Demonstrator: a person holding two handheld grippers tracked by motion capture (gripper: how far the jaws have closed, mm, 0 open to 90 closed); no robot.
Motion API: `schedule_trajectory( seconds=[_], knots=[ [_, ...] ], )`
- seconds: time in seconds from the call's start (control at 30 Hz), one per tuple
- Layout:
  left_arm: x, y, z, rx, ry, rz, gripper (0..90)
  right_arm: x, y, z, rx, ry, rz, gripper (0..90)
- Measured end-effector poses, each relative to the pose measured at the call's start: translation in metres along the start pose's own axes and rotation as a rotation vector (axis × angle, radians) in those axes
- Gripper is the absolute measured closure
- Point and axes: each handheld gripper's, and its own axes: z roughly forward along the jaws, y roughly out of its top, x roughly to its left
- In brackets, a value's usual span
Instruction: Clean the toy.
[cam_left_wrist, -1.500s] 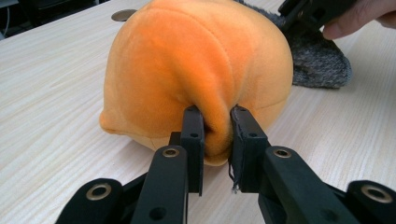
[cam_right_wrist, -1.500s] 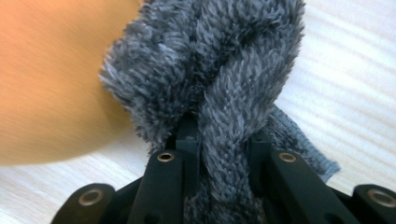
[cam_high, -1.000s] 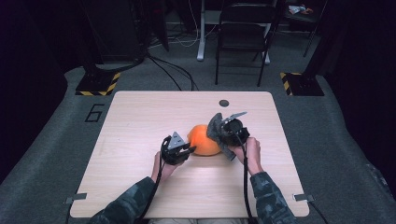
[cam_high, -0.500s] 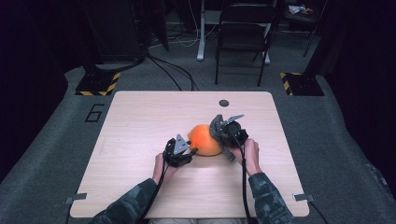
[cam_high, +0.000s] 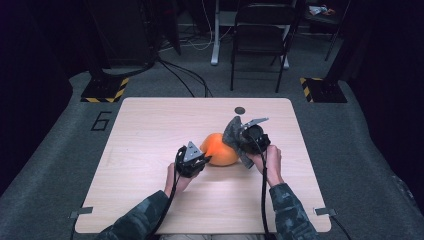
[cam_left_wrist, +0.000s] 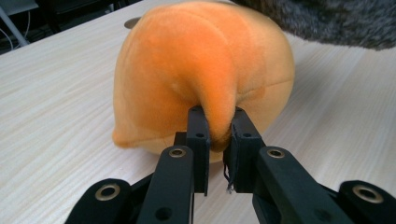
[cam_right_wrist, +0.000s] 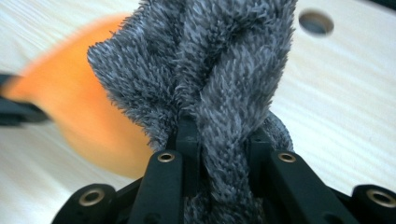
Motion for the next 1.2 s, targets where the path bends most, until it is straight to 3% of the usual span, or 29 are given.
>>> schedule_trajectory(
  seconds=[0.13, 0.23, 0.3, 0.37, 0.47, 0.67, 0.77, 0.87, 1.0, 1.1, 1.2],
  knots=[
    [-0.002, 0.003, -0.001, -0.01, -0.007, 0.01, 81.4, 0.02, 0.01, -0.013, -0.052, 0.037, -0.044, 74.0],
    [-0.003, 0.001, 0.0, 0.005, -0.013, 0.022, 81.3, 0.039, 0.012, -0.002, -0.027, 0.064, -0.1, 73.9],
    [-0.001, -0.002, 0.002, 0.009, -0.006, 0.014, 81.2, 0.044, 0.01, 0.009, -0.01, 0.029, -0.136, 74.0],
    [0.002, -0.004, 0.002, 0.027, -0.016, 0.02, 81.2, 0.043, 0.008, 0.013, 0.001, 0.045, -0.103, 74.0],
    [0.002, -0.004, 0.003, 0.024, -0.012, 0.023, 81.0, 0.038, 0.005, 0.013, 0.013, 0.01, -0.125, 74.0],
    [0.004, -0.007, 0.002, 0.026, -0.016, 0.009, 80.8, 0.015, -0.006, 0.02, 0.047, -0.003, -0.049, 74.0],
    [0.004, -0.006, 0.002, 0.033, -0.019, 0.015, 80.7, 0.003, -0.012, 0.024, 0.061, 0.025, 0.005, 74.0],
    [0.004, -0.006, 0.003, 0.028, -0.018, 0.014, 80.8, -0.006, -0.018, 0.029, 0.101, -0.015, 0.009, 74.0],
    [0.006, -0.007, 0.003, 0.03, -0.02, 0.008, 80.8, -0.022, -0.031, 0.044, 0.151, -0.014, 0.071, 74.0],
    [0.008, -0.007, 0.003, 0.025, -0.013, -0.001, 80.7, -0.027, -0.038, 0.054, 0.181, -0.014, 0.093, 74.0],
    [0.009, -0.007, 0.003, 0.021, -0.013, -0.001, 80.7, -0.031, -0.041, 0.054, 0.212, -0.045, 0.081, 74.0]
  ],
)
